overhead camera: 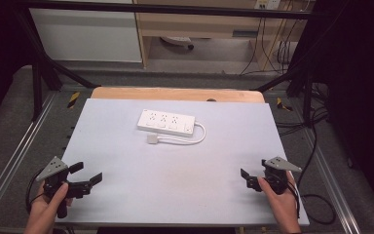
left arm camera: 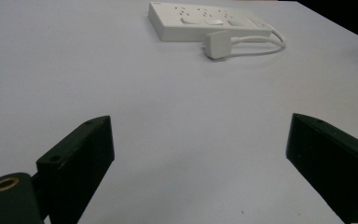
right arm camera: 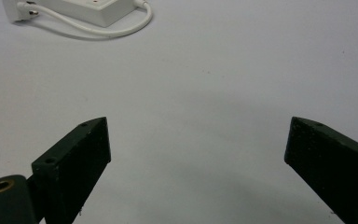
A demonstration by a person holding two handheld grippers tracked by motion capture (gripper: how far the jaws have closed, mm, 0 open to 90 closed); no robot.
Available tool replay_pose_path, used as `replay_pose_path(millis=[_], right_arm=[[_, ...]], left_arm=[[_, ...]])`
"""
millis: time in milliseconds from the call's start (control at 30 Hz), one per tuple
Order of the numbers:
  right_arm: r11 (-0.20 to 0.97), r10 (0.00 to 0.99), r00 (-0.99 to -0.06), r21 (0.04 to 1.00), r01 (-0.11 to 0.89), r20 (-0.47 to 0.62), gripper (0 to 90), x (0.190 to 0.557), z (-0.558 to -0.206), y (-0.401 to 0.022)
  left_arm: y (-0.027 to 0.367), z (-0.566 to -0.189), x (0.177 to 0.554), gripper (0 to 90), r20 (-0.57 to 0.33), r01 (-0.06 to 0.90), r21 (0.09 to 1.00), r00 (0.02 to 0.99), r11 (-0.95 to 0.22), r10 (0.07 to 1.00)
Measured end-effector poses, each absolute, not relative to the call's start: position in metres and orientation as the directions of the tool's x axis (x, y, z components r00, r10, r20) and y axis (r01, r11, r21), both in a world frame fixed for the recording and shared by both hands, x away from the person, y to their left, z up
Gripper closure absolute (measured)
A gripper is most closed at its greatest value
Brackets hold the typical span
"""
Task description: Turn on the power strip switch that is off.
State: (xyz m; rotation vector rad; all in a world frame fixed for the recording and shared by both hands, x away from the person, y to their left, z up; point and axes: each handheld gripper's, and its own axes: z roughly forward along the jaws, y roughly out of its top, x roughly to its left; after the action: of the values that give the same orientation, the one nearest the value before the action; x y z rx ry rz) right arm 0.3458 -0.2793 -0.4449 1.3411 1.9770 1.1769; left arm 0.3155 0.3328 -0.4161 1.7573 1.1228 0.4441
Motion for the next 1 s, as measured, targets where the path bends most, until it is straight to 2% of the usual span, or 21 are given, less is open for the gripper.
replay_pose_path(millis=[1000], right_arm=[[0.141,0.872,-0.475,0.869,0.475,0.118,3.2,0.343,-0.432,-0.263]], left_arm=[[0.331,-0.418,0.314,7.7,-0.162,0.507,0.849,0.514,-0.146,0.842]])
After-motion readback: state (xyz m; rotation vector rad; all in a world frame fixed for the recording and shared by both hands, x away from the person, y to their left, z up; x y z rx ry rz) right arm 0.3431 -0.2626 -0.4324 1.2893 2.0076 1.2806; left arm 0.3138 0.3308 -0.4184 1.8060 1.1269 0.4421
